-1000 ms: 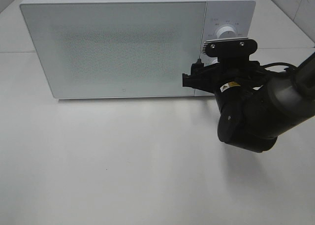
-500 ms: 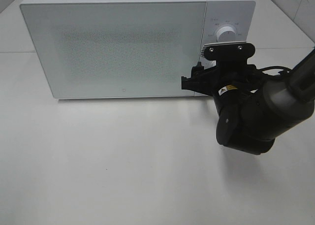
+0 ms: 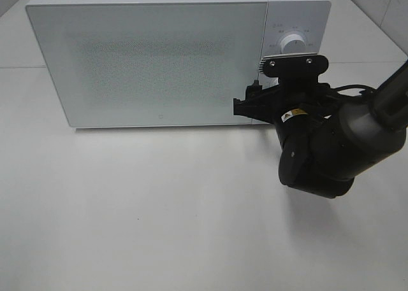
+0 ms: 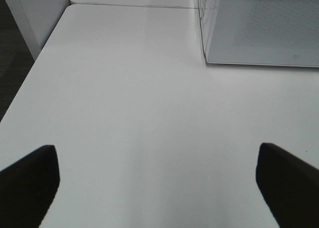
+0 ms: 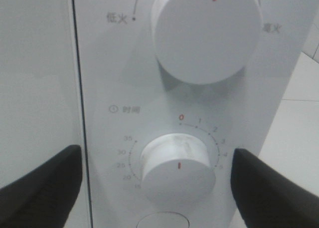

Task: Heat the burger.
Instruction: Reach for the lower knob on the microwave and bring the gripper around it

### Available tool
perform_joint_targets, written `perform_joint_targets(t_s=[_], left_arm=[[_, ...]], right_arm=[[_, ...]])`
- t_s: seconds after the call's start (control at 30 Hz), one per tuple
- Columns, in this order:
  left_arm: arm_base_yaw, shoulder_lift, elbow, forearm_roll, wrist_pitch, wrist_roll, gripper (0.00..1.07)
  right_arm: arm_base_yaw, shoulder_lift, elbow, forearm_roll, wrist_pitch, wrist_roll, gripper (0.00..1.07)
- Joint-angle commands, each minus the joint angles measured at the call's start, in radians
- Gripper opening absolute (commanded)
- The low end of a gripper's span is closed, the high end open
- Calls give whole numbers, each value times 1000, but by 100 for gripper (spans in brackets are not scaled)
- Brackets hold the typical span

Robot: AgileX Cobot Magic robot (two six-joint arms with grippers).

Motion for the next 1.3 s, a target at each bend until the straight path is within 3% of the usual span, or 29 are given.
perform_joint_targets(t_s=[0.03, 0.2, 0.47, 0.77, 1.1, 1.3], left_arm=[[2, -14, 2, -7, -8, 3, 100], [2, -14, 2, -7, -8, 3, 100], [2, -14, 2, -7, -8, 3, 100], [2, -14, 2, -7, -8, 3, 100], [2, -14, 2, -7, -8, 3, 100], [2, -14, 2, -7, -8, 3, 100]], right_arm=[[-5, -1, -10, -1, -12, -20, 85], [-5, -1, -20, -2, 3, -38, 82], [-5, -1, -20, 0, 10, -38, 56], [-5, -1, -20, 0, 41, -31, 40], [-5, -1, -20, 0, 56, -31, 47], [-5, -1, -20, 0, 56, -30, 42]])
